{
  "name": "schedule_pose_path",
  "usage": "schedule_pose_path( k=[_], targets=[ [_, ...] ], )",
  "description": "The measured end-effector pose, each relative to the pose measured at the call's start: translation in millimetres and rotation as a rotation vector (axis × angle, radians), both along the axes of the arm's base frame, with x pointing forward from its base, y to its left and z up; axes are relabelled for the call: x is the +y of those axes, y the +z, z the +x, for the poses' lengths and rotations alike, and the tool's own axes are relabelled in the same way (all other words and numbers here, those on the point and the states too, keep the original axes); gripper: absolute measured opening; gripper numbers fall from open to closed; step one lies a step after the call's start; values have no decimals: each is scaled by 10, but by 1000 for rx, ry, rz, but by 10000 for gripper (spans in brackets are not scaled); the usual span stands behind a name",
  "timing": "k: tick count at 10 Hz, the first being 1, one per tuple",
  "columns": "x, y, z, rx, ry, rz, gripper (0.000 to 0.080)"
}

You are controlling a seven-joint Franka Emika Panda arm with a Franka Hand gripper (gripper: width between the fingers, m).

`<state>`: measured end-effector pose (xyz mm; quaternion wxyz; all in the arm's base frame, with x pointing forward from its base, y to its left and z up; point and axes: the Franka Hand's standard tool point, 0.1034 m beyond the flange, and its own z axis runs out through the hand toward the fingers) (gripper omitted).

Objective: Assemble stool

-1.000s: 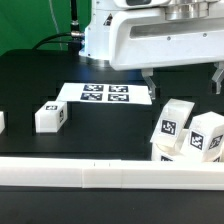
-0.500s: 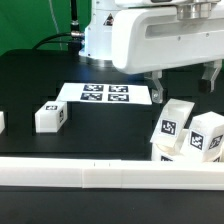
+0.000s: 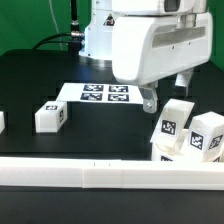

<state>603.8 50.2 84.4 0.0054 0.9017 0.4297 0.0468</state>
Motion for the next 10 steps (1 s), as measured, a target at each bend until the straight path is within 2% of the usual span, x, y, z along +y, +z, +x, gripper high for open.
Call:
schedule_pose_path(
  k=[6,7,8,10],
  targets=[
    [62,-46,-10,8,-16,-1,637],
    [63,-48,-9,7,-16,-1,470],
    [55,-47,-6,6,-33,0,341],
    [46,-48,-6,7,-60,2,341]
  ],
)
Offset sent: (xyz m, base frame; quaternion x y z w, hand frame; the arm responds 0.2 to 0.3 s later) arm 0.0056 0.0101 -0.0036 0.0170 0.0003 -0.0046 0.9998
